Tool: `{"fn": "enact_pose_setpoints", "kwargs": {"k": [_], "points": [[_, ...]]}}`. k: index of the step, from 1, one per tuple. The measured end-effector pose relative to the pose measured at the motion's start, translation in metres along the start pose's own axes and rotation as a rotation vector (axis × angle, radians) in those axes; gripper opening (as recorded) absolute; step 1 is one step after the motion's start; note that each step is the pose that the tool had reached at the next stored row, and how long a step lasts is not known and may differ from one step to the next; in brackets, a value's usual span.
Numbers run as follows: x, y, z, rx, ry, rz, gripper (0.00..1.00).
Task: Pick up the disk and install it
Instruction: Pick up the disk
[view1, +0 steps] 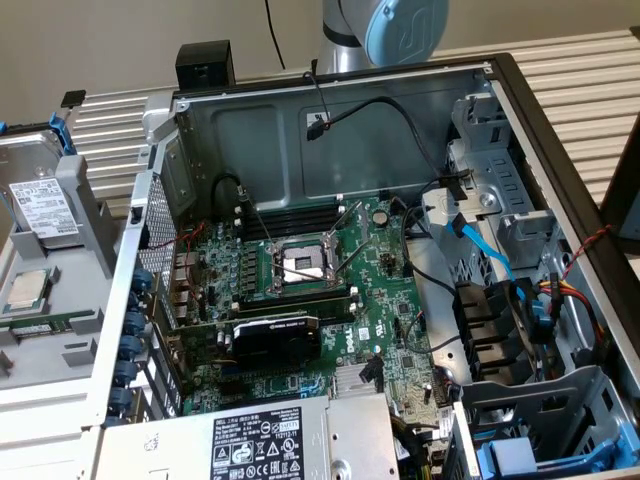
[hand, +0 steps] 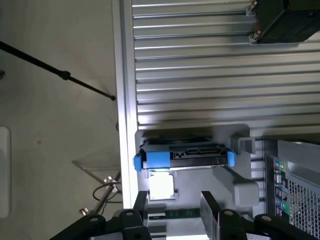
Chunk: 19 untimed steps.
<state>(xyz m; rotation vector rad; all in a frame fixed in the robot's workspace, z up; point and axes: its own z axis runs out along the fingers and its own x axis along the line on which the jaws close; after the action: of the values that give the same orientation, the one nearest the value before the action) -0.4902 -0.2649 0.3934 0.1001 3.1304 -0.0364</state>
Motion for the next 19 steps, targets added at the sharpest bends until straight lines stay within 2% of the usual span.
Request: {"fn": "enact_pose_setpoints", "kwargs": {"k": [3,5,12,19], "points": [[0.003,0.0041,-0.0004,-0.0005,-0.0065,0.000,0.54],[0.006,0.0059,-0.0005,-0.0006,-0.0083,0.000,0.54],[0.013,0.0066,-0.0006,-0.0006,-0.0086,0.000,0.54],[0.013,0.0066,-0.0006,-0.0006,-0.0087,0.000,0.54]]}}
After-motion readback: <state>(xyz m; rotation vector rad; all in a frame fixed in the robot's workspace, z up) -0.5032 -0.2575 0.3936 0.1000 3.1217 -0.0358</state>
